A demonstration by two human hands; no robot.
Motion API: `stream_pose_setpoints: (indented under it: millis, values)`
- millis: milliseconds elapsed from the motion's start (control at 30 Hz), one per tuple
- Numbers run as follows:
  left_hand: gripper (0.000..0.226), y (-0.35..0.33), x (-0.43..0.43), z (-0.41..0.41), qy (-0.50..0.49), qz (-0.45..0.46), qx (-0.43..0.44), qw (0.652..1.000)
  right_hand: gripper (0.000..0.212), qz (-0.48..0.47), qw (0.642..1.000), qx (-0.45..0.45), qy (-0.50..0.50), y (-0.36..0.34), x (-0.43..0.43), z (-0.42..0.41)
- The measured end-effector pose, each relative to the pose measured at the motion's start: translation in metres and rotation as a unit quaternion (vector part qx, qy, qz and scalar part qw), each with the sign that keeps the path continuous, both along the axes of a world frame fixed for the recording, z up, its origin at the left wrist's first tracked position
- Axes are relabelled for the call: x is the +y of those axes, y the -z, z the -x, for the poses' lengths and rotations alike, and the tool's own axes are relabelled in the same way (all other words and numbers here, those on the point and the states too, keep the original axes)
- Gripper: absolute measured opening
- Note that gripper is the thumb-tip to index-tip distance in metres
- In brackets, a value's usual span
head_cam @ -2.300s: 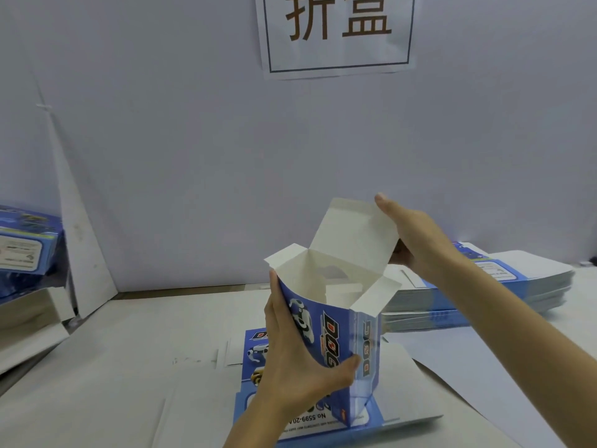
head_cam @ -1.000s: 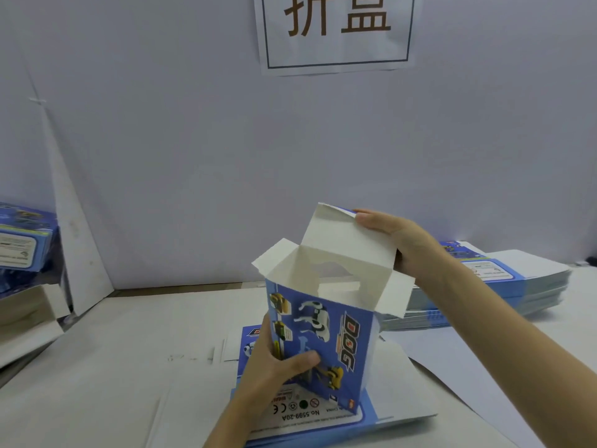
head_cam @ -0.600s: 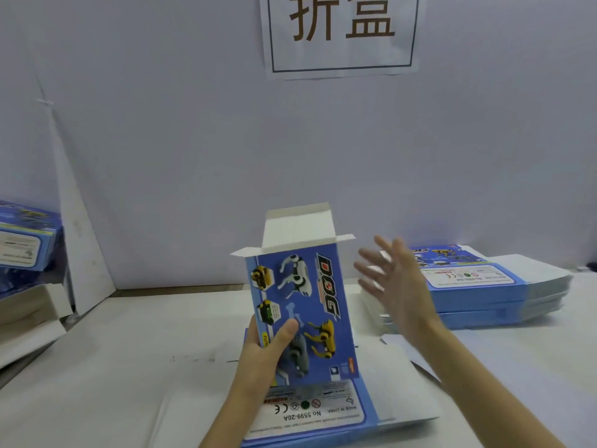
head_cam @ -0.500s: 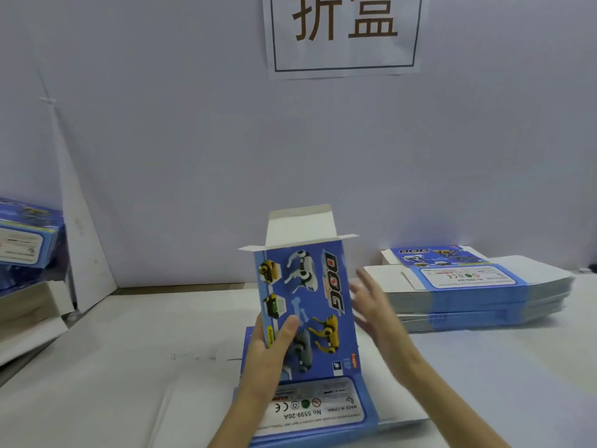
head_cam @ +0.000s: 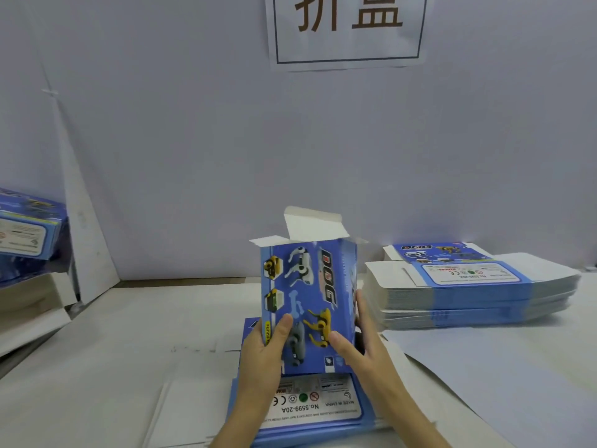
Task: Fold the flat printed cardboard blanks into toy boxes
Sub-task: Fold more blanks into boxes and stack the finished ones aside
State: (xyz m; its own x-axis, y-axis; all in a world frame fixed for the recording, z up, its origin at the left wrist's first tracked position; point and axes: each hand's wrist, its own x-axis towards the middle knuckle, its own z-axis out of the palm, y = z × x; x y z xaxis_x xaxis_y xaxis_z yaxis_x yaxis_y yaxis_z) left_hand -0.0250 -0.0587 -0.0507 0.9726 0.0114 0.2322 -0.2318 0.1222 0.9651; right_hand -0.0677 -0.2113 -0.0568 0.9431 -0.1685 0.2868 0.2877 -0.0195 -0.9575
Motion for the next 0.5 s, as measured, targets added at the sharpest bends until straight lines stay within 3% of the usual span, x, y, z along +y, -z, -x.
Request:
stream_pose_setpoints:
  millis: [100,233,400,500]
  values:
    - [0.028,-0.0016,0.0024,0.0002,-0.003,0.003,-0.012,1.0,0.087,0.023,1.0,0.002,-0.007,0.001,0.0005,0.0009]
    - [0.043,-0.0024,0.0,0.0022,0.045,-0.013,-0.005,0.999,0.09,0.009,1.0,0.001,-0.016,0.0029,0.0018,0.001]
    - [0.028,-0.0024,0.0029,0.0002,0.002,0.004,-0.017,1.0,0.121,0.047,0.999,0.017,0.0,0.0016,0.0008,0.0021]
    - [0.034,-0.0025,0.0016,0.0025,0.026,0.0,-0.015,1.0,0.103,0.035,0.999,0.006,-0.011,0.003,0.0013,0.0007]
